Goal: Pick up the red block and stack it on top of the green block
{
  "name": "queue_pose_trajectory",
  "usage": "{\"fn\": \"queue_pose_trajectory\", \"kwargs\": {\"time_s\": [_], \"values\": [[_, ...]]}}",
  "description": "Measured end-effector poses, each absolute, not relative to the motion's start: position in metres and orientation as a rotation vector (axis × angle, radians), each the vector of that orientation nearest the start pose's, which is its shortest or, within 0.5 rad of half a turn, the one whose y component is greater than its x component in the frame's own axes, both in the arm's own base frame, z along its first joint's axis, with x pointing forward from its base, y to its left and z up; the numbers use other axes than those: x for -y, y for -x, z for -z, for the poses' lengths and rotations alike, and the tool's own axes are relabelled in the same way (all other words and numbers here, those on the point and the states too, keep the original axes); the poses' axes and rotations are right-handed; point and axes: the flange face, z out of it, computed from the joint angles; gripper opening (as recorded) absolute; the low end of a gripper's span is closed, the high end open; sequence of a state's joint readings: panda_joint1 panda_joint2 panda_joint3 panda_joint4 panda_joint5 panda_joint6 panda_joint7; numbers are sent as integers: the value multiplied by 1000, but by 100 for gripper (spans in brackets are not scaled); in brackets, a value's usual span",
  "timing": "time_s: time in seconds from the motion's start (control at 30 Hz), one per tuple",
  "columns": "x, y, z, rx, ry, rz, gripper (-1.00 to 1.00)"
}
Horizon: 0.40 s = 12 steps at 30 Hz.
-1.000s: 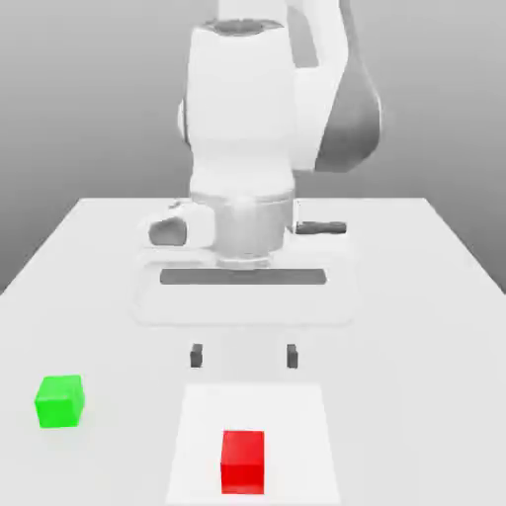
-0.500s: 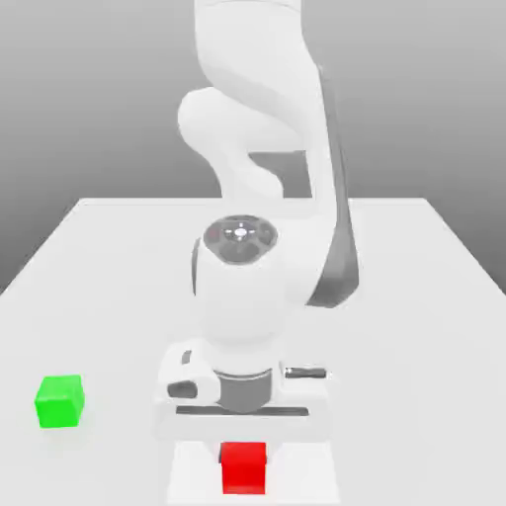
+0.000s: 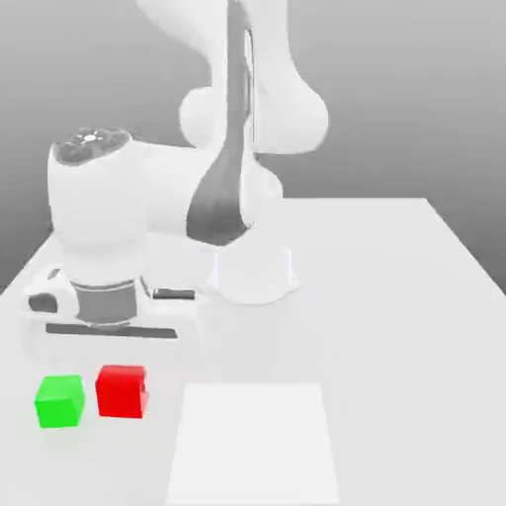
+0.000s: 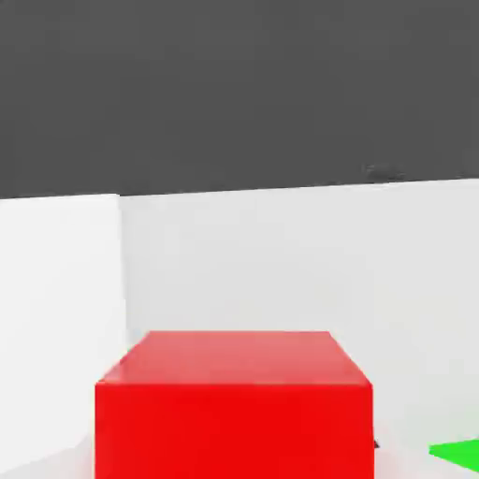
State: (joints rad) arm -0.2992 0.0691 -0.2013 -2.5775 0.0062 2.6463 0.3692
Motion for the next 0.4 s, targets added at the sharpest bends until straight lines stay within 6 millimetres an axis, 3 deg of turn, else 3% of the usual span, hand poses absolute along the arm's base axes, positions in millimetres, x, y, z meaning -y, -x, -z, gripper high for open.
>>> {"fn": "queue_pose_trajectory", "kwargs": {"time_s": [0.1, 0.27, 0.3, 0.4], "values": [[266, -352, -244, -1357, 2836, -1, -100], [270, -349, -199, -1315, 2852, 0, -100], [270, -348, -188, -1315, 2852, -1, 100], [270, -348, -188, -1315, 2852, -1, 100]]}}
